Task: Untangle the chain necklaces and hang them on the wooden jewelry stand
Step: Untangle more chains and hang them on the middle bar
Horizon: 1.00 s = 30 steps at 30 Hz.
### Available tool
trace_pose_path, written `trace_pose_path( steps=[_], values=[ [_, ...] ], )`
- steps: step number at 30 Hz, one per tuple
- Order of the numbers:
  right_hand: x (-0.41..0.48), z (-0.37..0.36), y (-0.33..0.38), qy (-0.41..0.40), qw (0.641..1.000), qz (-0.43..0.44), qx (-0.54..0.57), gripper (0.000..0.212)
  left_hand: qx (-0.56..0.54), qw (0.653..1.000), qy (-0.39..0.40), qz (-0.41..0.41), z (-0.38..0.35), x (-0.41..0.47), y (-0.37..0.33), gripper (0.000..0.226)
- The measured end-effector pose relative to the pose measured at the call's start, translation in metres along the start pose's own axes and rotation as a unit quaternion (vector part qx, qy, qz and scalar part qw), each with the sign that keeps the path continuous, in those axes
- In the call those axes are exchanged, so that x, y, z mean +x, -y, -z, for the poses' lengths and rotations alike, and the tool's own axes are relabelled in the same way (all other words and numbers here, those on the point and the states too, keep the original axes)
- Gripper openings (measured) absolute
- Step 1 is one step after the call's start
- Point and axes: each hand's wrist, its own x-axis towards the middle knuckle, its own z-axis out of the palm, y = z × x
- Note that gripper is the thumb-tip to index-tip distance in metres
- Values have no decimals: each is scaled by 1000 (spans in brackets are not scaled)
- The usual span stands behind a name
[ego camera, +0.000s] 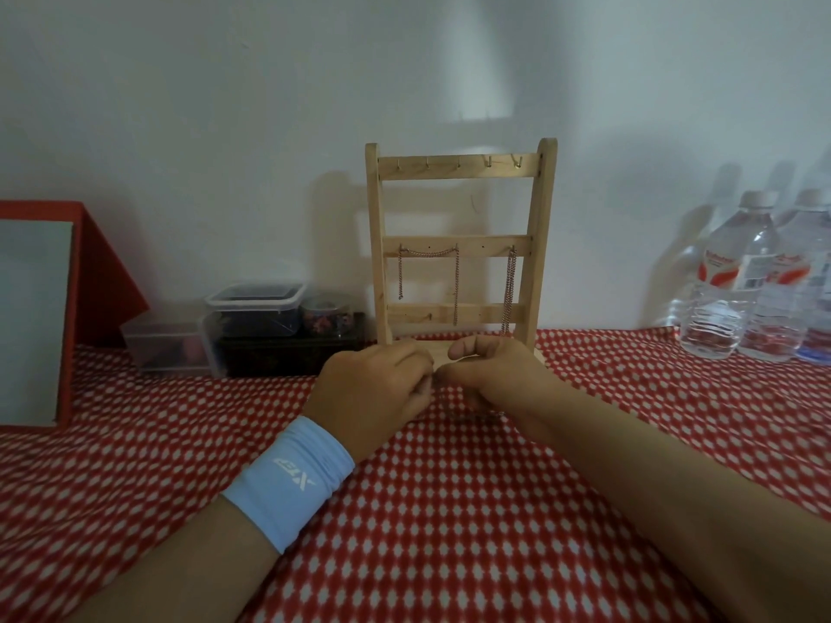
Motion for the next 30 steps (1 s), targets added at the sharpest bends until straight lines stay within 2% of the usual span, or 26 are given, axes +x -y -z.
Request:
trace_pose_path(
  steps=[5,8,12,18,21,23,25,27,30],
  values=[
    [2,1,-1,18,1000,-12,3,21,-44,999,9,24,4,-1,0,13],
    [3,2,-1,13,1000,-21,-1,24,-97,995,9,12,5,-3,2,21],
    [5,3,-4,34,998,-46,30,24,-131,990,36,36,6,-4,6,27],
    [13,3,-10,56,993,-73,77,36,-71,997,27,20,3,-1,0,29],
    [11,2,-10,86,985,-102,106,18,-85,996,9,41,0,-3,-2,23],
    [8,3,-7,115,980,-121,111,7,-171,977,4,124,0,-2,-5,13],
    [4,4,-3,120,983,-113,78,4,-260,939,11,224,-2,-2,-10,11],
    [1,5,1,74,996,-58,-7,3,-324,894,30,308,-1,-1,-14,11],
    [-1,3,4,-6,992,50,-116,12,-390,838,31,380,0,0,-16,13]
  ],
)
